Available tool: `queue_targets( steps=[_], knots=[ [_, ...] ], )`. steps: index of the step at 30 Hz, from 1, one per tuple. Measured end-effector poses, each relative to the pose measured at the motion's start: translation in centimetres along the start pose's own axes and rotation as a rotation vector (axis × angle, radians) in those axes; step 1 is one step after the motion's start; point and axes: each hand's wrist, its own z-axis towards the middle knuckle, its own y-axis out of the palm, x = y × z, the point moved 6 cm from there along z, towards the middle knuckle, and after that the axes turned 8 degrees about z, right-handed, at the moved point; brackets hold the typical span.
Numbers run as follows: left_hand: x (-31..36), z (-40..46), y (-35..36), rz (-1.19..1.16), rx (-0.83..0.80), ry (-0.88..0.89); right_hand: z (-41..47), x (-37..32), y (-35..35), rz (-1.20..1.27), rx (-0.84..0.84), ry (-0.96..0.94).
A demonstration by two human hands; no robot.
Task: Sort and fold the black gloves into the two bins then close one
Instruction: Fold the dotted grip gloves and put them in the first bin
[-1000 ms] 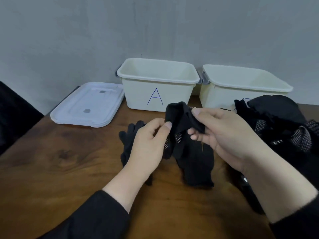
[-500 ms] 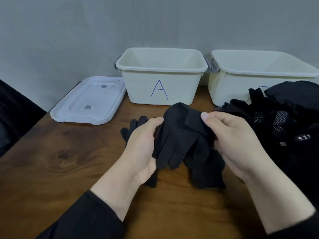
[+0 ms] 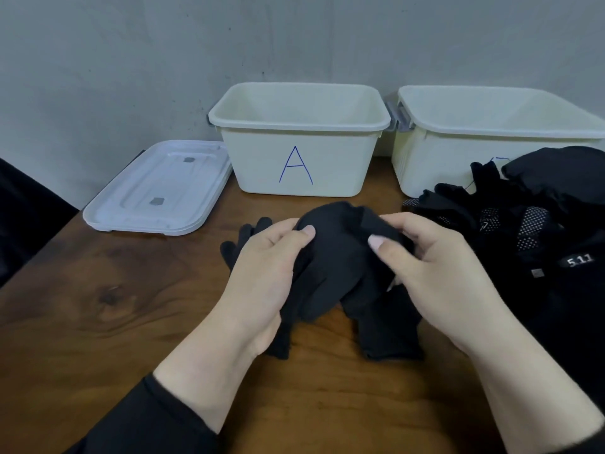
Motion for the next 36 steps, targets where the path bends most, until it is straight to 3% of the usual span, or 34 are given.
queue_targets(
  steps=[4, 7, 9, 14, 23, 32, 36],
  knots=[
    [1.3, 0.0, -1.0, 0.104, 0.150, 0.150, -0.2, 0.0, -1.3, 0.167, 0.145, -0.014],
    [2.5, -0.2, -2.0, 0.338, 0.292, 0.321, -0.3, -0.6, -2.1, 0.289, 0.226, -0.047],
    [3.2, -0.3, -2.8, 0.466, 0.387, 0.394, -0.4, -0.9, -3.2, 0.300, 0.323, -0.079],
    [3.8, -0.1, -5.2, 0.434, 0.524, 0.414, -0.8, -1.2, -5.2, 0.164, 0.445, -0.122],
    [2.8, 0.1, -9.1, 0.678, 0.450, 0.280, -0.6, -1.8, -3.9, -0.069, 0.288, -0.110],
    [0.7, -0.3, -13.4, 0.789, 0.331, 0.176, 4.2, -9.6, 2.0, -0.247, -0.129, -0.009],
    [1.3, -0.5, -13.9, 0.747, 0.363, 0.207, 7.3, -12.2, 3.8, -0.276, -0.073, -0.060]
  ],
)
